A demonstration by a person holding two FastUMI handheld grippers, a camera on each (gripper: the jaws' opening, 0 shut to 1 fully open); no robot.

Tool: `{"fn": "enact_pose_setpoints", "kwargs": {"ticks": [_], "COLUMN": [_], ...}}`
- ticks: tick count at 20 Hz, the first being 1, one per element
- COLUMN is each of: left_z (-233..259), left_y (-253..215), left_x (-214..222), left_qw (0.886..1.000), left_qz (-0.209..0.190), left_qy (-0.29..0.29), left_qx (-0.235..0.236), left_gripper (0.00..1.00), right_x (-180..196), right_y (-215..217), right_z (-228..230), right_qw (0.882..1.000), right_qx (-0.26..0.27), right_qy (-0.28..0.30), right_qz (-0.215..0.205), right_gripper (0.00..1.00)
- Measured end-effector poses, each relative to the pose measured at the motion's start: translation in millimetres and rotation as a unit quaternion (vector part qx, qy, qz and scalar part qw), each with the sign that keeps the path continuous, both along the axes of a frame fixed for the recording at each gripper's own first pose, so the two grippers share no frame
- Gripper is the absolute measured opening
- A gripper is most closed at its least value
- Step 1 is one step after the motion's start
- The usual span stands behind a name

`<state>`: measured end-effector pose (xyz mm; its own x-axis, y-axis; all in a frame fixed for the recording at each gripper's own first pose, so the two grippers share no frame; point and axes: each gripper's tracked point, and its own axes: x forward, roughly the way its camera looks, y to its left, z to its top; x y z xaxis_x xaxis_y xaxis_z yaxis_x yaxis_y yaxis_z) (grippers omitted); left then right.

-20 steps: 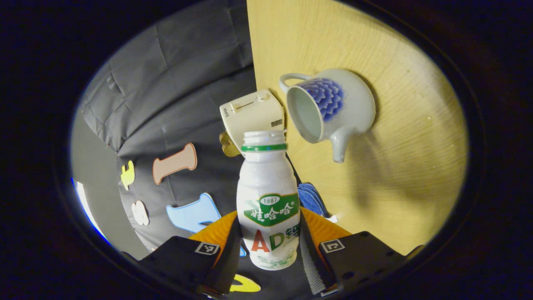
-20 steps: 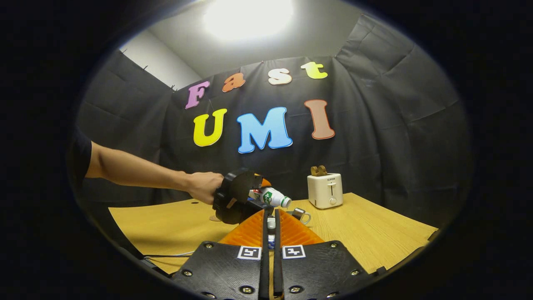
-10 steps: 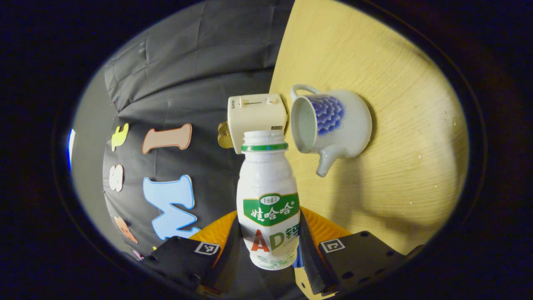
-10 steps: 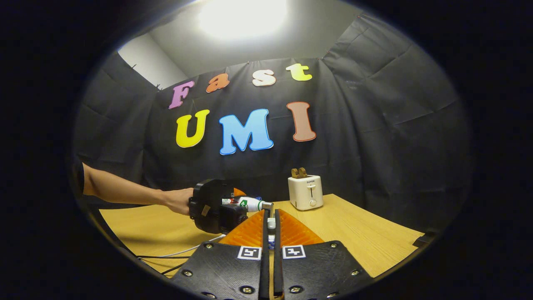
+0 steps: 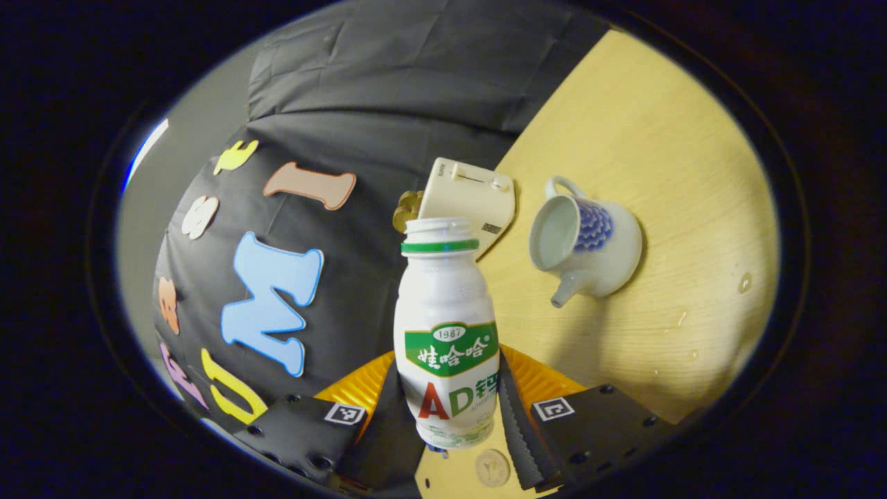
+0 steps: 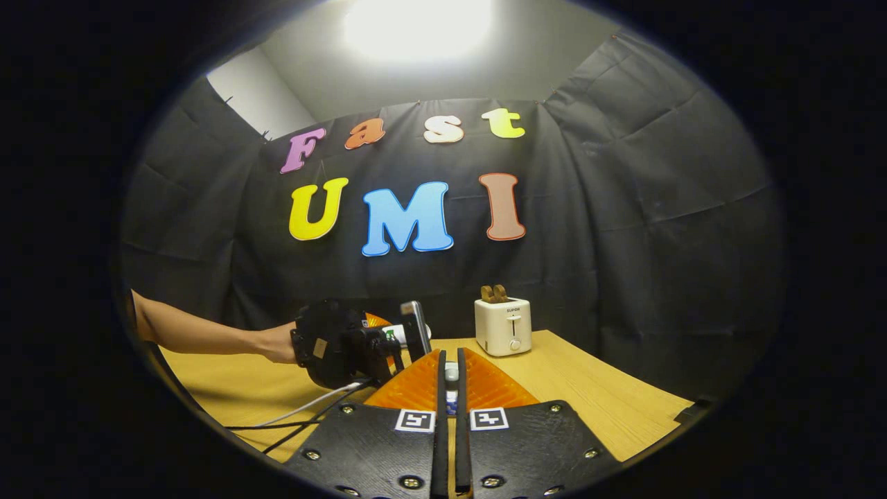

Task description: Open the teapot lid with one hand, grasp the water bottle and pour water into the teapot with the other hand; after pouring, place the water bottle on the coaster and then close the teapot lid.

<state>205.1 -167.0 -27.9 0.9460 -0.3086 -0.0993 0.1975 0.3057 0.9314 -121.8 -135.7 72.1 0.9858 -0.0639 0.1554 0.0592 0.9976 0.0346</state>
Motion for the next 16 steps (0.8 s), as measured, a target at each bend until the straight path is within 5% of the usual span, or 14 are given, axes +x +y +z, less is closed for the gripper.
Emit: {"fn": "enact_pose_setpoints", "kwargs": {"ticks": [1,5,7,8,9,10,16], "left_z": [3,20,24,24,25,26,33], "left_y": [3,35,54,64,74,82,130], "left_x": [-1,-10,-23,-27,-31,-36,-51], "left_qw": [0.999,0.98,0.957,0.944,0.933,0.921,0.842], "left_qz": [0.001,0.009,0.016,0.019,0.02,0.021,0.019], "left_qy": [0.008,0.025,0.044,0.052,0.063,0.072,0.118], "left_qx": [-0.036,-0.196,-0.285,-0.324,-0.354,-0.382,-0.525], "left_gripper": [0.79,0.73,0.79,0.67,0.73,0.79,0.76], "right_x": [6,34,53,63,73,82,142], "right_y": [-1,3,12,16,20,23,39], "right_z": [0,0,-2,-5,-6,-6,0], "right_qw": [1.0,1.0,0.999,0.999,0.998,0.998,0.998], "right_qx": [-0.006,0.004,0.0,-0.009,-0.015,-0.018,-0.04], "right_qy": [0.003,0.018,0.03,0.038,0.044,0.047,0.051], "right_qz": [-0.002,0.011,0.023,0.027,0.03,0.031,0.023], "right_gripper": [0.04,0.04,0.04,0.04,0.04,0.04,0.04]}}
